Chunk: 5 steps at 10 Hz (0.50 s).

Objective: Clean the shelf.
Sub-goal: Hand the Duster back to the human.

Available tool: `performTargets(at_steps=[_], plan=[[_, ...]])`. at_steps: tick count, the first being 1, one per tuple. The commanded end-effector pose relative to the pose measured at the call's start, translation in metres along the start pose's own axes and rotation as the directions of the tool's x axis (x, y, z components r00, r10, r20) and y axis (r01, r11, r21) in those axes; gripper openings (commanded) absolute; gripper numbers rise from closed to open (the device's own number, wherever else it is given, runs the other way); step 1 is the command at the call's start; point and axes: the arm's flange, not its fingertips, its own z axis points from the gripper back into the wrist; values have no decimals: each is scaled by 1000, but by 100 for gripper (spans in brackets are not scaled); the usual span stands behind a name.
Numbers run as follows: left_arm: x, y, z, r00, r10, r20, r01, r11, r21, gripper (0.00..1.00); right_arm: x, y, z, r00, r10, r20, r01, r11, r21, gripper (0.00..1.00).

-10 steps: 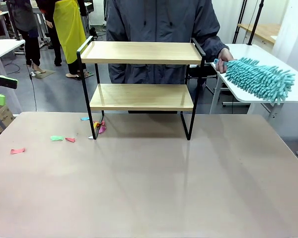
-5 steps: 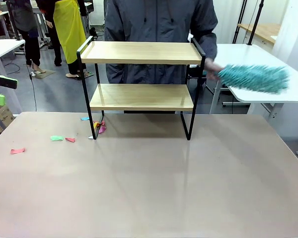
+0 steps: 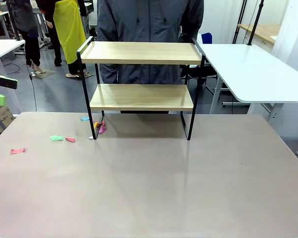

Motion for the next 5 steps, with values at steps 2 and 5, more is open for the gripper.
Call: performTargets(at_steps=[2, 5], plan=[[2, 2, -2, 999, -19, 26, 19, 1000, 0, 100, -3, 0, 4, 1000, 11, -2, -11, 1000, -1, 100], [2, 2, -2, 999, -19, 26, 19, 1000, 0, 100, -3, 0, 4, 1000, 11, -2, -11, 1000, -1, 100]])
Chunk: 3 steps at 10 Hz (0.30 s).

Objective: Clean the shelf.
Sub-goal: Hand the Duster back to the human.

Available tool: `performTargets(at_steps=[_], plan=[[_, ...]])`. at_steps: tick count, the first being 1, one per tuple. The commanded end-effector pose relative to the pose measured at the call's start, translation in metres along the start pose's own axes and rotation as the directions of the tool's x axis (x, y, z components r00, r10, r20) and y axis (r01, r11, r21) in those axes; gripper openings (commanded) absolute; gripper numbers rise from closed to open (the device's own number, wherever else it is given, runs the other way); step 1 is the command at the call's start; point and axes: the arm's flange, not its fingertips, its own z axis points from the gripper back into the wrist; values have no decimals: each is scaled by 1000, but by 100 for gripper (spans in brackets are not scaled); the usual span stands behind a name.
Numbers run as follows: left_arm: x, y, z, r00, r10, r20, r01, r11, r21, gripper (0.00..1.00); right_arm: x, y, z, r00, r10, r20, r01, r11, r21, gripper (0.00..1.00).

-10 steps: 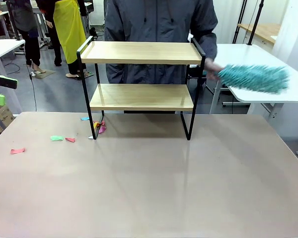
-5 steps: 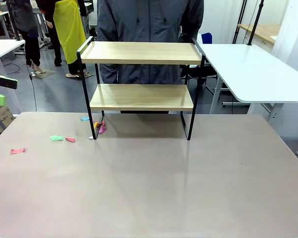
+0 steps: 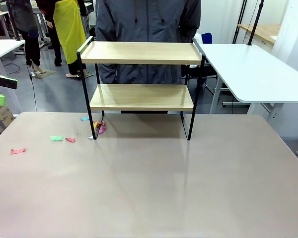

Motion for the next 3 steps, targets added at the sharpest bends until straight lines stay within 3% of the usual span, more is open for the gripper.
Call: performTargets(at_steps=[1, 3], plan=[[2, 2, -2, 999, -19, 26, 19, 1000, 0, 100, -3, 0, 4, 1000, 11, -2, -11, 1000, 0, 100], [2, 2, -2, 999, -19, 26, 19, 1000, 0, 100, -3, 0, 4, 1000, 11, -2, -11, 1000, 0, 100]])
